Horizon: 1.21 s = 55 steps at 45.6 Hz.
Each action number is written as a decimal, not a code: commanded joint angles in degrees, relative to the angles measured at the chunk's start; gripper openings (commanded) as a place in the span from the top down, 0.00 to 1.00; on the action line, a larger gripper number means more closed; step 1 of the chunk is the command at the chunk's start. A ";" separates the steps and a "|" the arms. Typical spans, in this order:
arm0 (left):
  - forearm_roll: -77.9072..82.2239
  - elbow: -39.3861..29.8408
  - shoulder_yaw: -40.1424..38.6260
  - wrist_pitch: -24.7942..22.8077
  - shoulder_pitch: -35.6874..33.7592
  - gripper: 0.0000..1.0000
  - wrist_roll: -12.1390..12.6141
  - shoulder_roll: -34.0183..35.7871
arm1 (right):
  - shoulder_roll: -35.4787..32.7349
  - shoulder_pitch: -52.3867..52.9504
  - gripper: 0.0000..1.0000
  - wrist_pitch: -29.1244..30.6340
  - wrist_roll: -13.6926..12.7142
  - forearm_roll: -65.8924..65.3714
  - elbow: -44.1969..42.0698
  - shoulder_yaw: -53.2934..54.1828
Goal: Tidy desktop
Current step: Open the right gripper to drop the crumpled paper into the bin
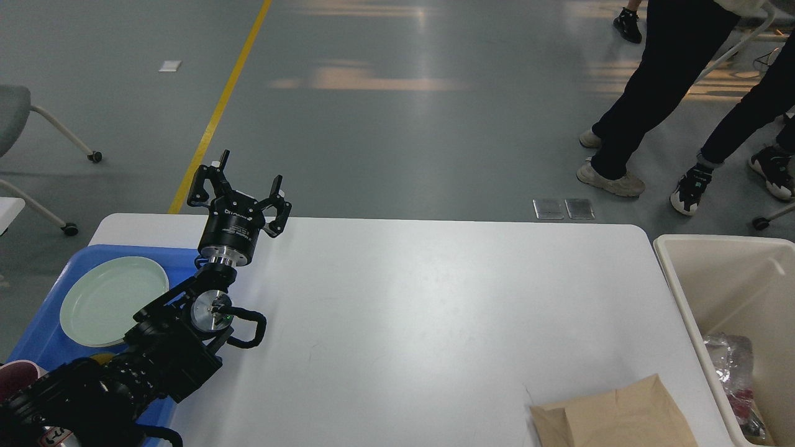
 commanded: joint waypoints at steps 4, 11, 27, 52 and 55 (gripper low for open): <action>0.07 0.00 0.00 -0.02 0.00 0.04 0.00 0.00 | 0.07 -8.96 1.00 -3.05 0.09 3.95 -0.77 8.55; -0.02 0.00 0.00 -0.01 0.00 0.04 0.00 0.00 | 0.07 -14.68 1.00 -2.96 0.09 3.95 -1.91 11.89; 0.07 0.00 0.00 -0.02 0.00 0.04 0.00 0.00 | 0.07 -16.79 0.00 -2.35 0.09 2.90 -1.39 12.16; -0.02 0.00 0.00 -0.02 0.00 0.04 0.00 0.00 | -0.28 -13.28 0.00 0.11 0.18 2.02 0.02 10.76; -0.02 0.00 0.00 -0.02 0.00 0.04 0.00 0.00 | -0.81 -11.09 0.00 2.74 0.18 0.53 0.02 9.70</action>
